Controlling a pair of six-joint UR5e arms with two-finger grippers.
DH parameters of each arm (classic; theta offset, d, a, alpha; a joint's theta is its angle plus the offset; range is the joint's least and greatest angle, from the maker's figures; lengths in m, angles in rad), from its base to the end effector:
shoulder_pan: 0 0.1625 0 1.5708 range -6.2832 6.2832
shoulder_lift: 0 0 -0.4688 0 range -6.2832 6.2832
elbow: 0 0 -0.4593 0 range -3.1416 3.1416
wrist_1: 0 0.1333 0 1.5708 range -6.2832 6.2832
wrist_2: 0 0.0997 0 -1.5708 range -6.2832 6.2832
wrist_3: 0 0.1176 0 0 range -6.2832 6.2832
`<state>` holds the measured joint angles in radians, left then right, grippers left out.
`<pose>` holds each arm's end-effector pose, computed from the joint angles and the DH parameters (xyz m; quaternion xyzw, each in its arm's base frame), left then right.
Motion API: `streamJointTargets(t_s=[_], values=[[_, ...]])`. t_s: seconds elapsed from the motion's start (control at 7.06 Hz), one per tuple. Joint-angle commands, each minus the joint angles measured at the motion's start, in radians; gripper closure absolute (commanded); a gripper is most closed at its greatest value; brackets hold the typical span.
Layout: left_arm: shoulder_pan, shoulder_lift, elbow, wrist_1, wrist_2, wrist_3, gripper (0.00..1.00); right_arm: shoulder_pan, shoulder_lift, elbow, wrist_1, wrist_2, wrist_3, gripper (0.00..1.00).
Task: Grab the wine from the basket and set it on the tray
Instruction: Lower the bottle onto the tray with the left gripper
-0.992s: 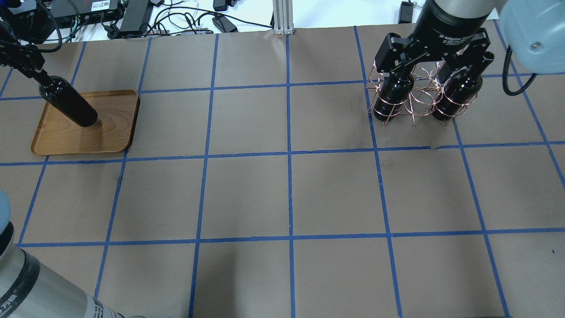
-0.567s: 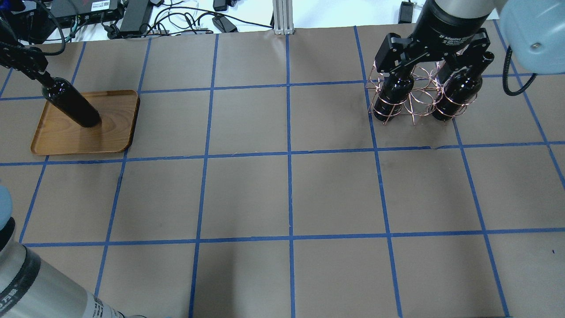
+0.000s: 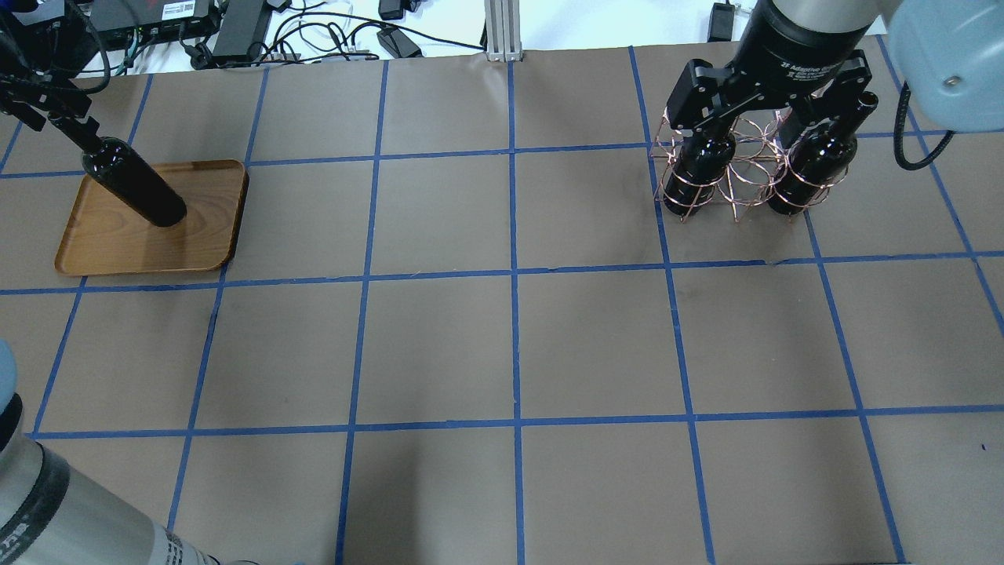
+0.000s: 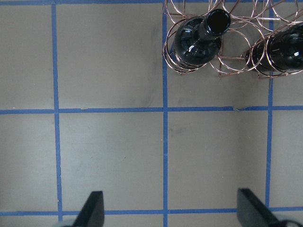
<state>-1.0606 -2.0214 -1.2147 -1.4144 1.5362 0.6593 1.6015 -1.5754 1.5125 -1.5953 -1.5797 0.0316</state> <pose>0.2553 -0.7374 0.4300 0.0750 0.9966 -0.0353 0.0027 0.1496 -0.5615 0.5517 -0.0006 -0.9990 0.0438 0.0031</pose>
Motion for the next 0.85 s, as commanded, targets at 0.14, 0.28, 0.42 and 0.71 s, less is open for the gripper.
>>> streamJointTargets(t_s=[0.14,0.28,0.42,0.71], values=[[-0.018,0.151,-0.011,-0.191,0.051,-0.032,0.0,0.0,0.0,0.0,0.0,0.001,0.001,0.0],[-0.056,0.218,-0.032,-0.193,0.111,-0.118,0.0,0.0,0.0,0.0,0.0,0.0,0.001,0.0],[-0.109,0.272,-0.07,-0.196,0.113,-0.15,0.0,0.0,0.0,0.0,0.0,0.0,0.001,0.0],[-0.241,0.35,-0.164,-0.186,0.101,-0.371,0.0,0.0,0.0,0.0,0.0,0.0,0.001,0.0]])
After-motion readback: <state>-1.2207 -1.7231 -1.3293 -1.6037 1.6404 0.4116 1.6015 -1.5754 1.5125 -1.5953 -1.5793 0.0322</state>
